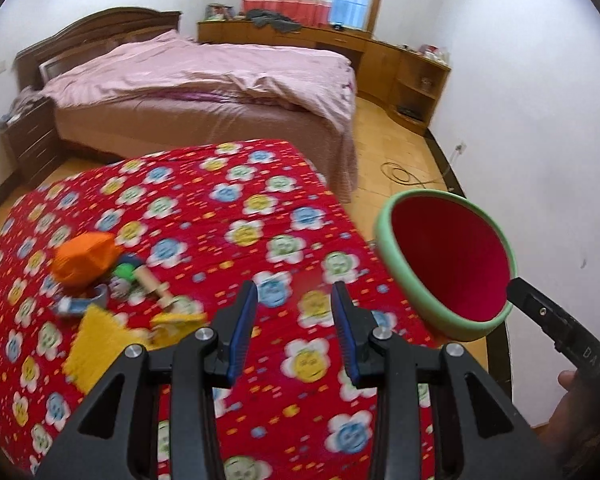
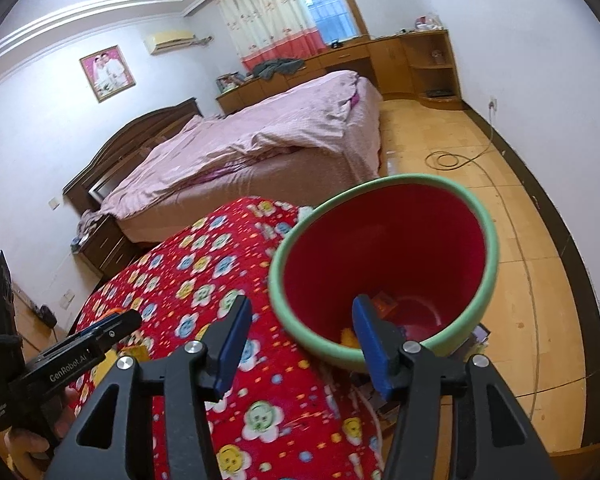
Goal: Collect trash
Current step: 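Move both open tools back over the bedspread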
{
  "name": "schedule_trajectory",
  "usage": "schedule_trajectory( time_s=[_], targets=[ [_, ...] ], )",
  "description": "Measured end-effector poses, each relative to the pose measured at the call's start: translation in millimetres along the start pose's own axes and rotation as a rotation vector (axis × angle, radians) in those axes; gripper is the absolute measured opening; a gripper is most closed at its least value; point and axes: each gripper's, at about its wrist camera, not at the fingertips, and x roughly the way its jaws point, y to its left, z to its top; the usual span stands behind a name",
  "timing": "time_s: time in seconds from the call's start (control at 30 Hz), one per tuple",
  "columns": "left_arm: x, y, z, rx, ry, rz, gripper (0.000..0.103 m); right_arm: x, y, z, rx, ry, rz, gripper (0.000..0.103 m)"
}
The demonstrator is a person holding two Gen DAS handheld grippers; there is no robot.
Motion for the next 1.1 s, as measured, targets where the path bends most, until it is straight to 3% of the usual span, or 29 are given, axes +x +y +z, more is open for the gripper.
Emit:
schedule_trajectory(
  time_s=[0.13, 0.33, 0.6, 0.87, 1.1],
  targets=[
    [-7.9, 24.4, -8.5, -0.03, 0.002, 0.046, 0.038, 2.2, 14.0, -5.4, -0.021, 0.017, 0.022, 0.056],
    [-14.3, 57.5, -22.4, -0.056, 0.02, 0.122, 0.048, 6.6, 33.0, -13.1, -0.048, 0.045, 0.051, 0.058],
    [-8.6, 88.6, -42.4, -0.097, 0.072, 0.177, 0.048, 14.5, 54.8, -22.4, -0.086, 0.08, 0.074, 0.058],
    [5.7, 93.8, -58.7, -0.056, 0.142, 0.205, 0.048, 20.8, 68.1, -29.7, -0.111, 0.109, 0.085, 0.058],
    [11.6, 94.9, -64.8, -0.02, 0.141, 0.273, 0.048, 23.3, 74.2, -34.4, -0.127, 0.128, 0.093, 0.058]
  ],
)
